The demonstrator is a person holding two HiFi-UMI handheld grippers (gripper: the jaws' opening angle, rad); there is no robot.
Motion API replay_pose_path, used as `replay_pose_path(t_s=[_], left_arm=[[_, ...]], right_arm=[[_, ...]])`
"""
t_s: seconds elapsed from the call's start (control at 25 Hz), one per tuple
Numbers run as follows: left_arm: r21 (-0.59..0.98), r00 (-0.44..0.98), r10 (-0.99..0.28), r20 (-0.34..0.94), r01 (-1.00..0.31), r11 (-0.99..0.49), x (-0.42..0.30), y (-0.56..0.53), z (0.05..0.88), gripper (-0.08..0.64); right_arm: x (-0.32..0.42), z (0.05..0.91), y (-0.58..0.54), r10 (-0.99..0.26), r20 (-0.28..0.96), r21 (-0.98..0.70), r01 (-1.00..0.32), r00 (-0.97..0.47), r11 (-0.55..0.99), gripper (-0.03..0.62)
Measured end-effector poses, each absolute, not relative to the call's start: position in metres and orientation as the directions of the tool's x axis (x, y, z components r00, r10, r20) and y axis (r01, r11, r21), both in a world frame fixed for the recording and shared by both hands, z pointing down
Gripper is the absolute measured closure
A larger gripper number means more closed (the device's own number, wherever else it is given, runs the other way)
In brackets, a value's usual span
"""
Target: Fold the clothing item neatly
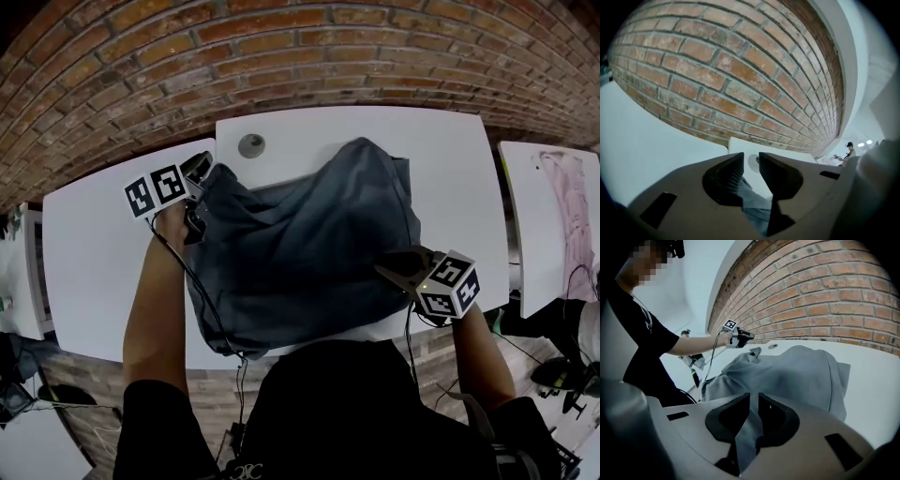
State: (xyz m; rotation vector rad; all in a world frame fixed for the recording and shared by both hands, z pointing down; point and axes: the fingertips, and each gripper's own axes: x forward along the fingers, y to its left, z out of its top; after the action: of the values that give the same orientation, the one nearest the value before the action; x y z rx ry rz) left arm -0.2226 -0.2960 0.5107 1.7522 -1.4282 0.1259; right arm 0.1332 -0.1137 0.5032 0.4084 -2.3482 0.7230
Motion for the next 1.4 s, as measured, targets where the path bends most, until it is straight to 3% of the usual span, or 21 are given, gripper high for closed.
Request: replay_pose_path(t_s=[0.16, 0.28, 0.4, 0.56, 0.64, 0.72, 0.84, 1.28, 1.4], left_arm=[[0.410, 0.300, -0.735, 0.608, -0.911, -0.033, -0.252, -0.276, 0.502, 0.403], [0.337, 0.353, -0.606, 0.713, -0.930, -0.144, -0.253, -0.232, 0.521, 0.343], [0.279, 0.339, -0.472, 0.814, -0.940, -0.195, -0.253, -0.198, 0.562, 0.342], [0.281, 0.324, -0.399, 0.858, -0.946, -0.165, -0.245, -0.188, 0.592, 0.346], [0.267, 0.301, -0.377, 0.876, -0.953, -0.141, -0.246, -0.188, 0.597, 0.424], [0.245, 0.273, -0.386, 0.881, -0.962, -0.121, -0.250, -0.189, 0.594, 0.505], [0.214, 0.236, -0.426, 0.873, -0.972, -0.099, -0.259, -0.189, 0.583, 0.537], [0.227, 0.126, -0.504, 0.854, -0.963, 0.145, -0.331, -0.131, 0.577, 0.535], [0.213, 0.105, -0.539, 0.835, -0.967, 0.142, -0.337, -0.122, 0.578, 0.438]], right_arm=[[0.129, 0.507, -0.115, -0.083, 0.651, -0.409, -0.442, -0.754, 0.798, 0.538], [0.130, 0.510, -0.117, -0.084, 0.644, -0.423, -0.446, -0.760, 0.789, 0.538], [0.128, 0.511, -0.115, -0.078, 0.642, -0.431, -0.444, -0.763, 0.786, 0.538], [0.120, 0.512, -0.107, -0.061, 0.647, -0.431, -0.430, -0.760, 0.793, 0.538], [0.119, 0.513, -0.104, -0.061, 0.651, -0.428, -0.432, -0.757, 0.794, 0.538], [0.120, 0.513, -0.103, -0.065, 0.651, -0.431, -0.439, -0.756, 0.789, 0.538], [0.124, 0.519, -0.102, -0.068, 0.660, -0.433, -0.453, -0.748, 0.779, 0.539], [0.132, 0.552, -0.099, -0.074, 0.722, -0.414, -0.515, -0.688, 0.750, 0.538], [0.131, 0.544, -0.096, -0.079, 0.709, -0.412, -0.503, -0.701, 0.760, 0.538]])
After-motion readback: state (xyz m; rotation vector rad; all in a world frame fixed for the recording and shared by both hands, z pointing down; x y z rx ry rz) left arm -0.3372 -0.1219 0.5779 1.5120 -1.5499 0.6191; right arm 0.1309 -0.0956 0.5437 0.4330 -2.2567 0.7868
